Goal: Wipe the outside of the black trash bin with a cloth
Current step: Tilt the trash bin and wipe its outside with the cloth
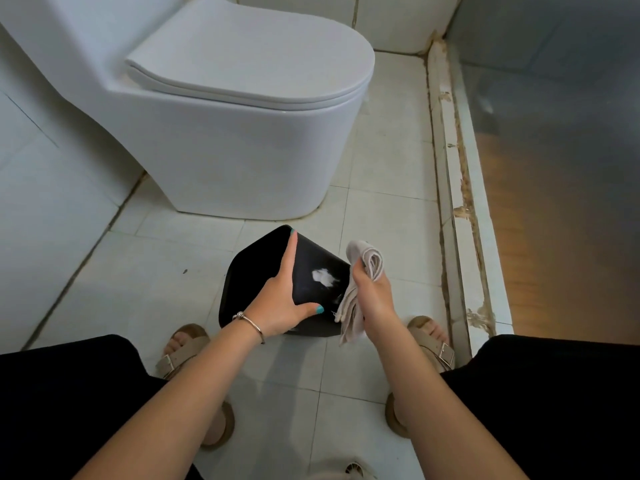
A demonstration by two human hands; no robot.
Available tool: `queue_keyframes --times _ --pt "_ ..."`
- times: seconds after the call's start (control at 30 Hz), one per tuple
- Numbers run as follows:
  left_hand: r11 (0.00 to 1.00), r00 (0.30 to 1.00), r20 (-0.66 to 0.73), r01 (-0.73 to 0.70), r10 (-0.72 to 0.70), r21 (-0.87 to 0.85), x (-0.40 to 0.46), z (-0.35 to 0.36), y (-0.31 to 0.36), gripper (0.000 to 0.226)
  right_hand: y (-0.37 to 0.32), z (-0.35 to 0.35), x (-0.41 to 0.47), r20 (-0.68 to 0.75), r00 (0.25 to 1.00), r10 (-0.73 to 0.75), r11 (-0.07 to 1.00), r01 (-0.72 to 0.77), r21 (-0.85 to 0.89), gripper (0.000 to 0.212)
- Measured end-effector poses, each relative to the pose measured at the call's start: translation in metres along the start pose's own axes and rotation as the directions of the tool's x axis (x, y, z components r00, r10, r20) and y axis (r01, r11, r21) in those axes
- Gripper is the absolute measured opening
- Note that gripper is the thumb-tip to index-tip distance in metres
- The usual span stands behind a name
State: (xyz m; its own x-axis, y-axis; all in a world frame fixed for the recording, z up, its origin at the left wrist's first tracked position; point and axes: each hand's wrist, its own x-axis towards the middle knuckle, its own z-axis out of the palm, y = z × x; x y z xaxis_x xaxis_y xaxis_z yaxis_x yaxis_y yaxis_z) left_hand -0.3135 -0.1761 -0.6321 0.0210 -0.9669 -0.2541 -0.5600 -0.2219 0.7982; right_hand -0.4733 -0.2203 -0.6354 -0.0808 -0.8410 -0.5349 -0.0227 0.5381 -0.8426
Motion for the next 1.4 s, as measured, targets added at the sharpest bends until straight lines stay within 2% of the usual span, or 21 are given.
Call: queue_keyframes --times 0.1,0.2,0.37,0.43,0.53,0.7,0.93,1.07,1.17,1.23,1.33,1.4 --pt "1.0 1.0 0.004 0.001 -0.001 -0.007 0.001 0.004 -0.001 0.129 0.013 0.007 0.005 0.033 0.994 -0.102 0.983 0.106 -0.152 0.059" --pt "1.0 1.0 0.005 -0.018 0.018 -0.016 0.005 0.006 -0.002 0.128 0.023 0.006 0.013 0.013 0.998 -0.059 0.927 0.059 -0.369 0.066" --pt "0.999 0.999 0.012 -0.029 0.03 -0.018 0.008 0.004 -0.002 0.128 0.033 0.006 0.026 -0.018 0.998 0.052 0.974 -0.055 -0.218 0.074" --pt "0.999 0.999 0.015 -0.04 0.04 -0.024 0.008 0.003 -0.002 0.127 0.035 0.008 0.026 -0.019 0.996 0.09 0.98 -0.092 -0.176 0.07" --pt "0.998 0.998 0.024 -0.049 0.05 -0.032 0.009 0.0 -0.004 0.127 0.035 0.01 0.023 0.001 0.996 0.094 0.986 -0.093 -0.141 0.067" --pt "0.997 0.998 0.033 -0.044 0.046 -0.06 0.007 -0.002 -0.004 0.125 0.03 0.019 0.009 0.057 0.993 0.107 0.989 -0.101 -0.107 0.083" --pt "0.998 0.998 0.051 -0.039 0.042 -0.048 0.009 0.005 -0.006 0.124 0.018 0.033 -0.012 0.218 0.976 -0.01 0.987 0.044 -0.152 0.071" --pt "0.998 0.995 0.083 -0.049 0.053 -0.046 0.007 0.005 -0.007 0.126 0.015 0.025 -0.014 0.242 0.965 -0.104 0.969 0.154 -0.196 0.049" --pt "0.999 0.996 0.082 -0.035 0.036 -0.014 0.007 0.009 -0.001 0.125 0.027 0.018 0.002 0.249 0.941 -0.23 0.939 0.282 -0.197 0.048" --pt "1.0 0.997 0.073 -0.022 0.022 -0.009 0.008 0.009 -0.001 0.125 0.042 0.014 0.018 0.215 0.943 -0.253 0.932 0.298 -0.206 0.053" --pt "0.999 0.998 0.044 -0.034 0.034 -0.002 0.007 0.006 -0.001 0.125 0.067 0.001 0.036 0.133 0.975 -0.179 0.953 0.206 -0.223 0.063" --pt "0.999 0.998 0.047 -0.045 0.044 0.008 0.007 0.006 0.002 0.125 0.08 -0.008 0.046 0.022 0.998 -0.065 0.979 0.068 -0.191 0.091"
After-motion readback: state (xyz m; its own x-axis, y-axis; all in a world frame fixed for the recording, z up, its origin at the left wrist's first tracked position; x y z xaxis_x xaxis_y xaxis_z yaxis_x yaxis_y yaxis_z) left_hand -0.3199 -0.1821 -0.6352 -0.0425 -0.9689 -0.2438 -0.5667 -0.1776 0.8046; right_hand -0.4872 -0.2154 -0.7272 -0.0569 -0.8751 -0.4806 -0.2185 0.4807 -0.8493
